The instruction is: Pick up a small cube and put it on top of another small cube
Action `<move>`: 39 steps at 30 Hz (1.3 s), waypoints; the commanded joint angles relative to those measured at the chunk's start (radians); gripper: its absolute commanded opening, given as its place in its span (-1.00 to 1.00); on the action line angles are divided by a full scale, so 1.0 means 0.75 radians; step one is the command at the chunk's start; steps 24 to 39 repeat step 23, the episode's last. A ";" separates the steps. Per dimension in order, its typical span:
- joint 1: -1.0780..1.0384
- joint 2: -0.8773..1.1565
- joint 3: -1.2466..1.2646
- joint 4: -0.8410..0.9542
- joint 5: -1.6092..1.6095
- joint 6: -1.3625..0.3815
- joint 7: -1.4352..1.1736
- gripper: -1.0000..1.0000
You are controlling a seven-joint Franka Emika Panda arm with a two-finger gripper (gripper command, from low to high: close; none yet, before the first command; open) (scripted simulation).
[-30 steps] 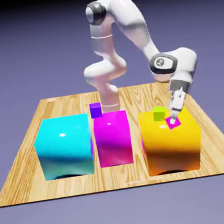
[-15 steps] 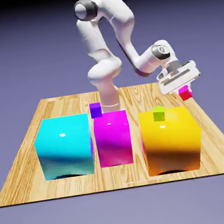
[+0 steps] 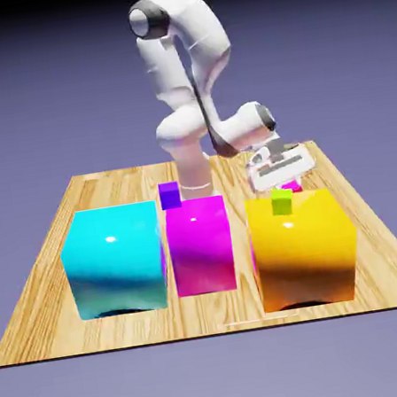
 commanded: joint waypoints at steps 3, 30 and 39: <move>-0.020 0.021 -0.019 -0.007 -0.067 -0.008 -0.012 -1.00; -0.897 0.463 0.891 0.187 -0.357 -0.186 0.336 1.00; -0.897 0.463 0.891 0.187 -0.357 -0.186 0.336 1.00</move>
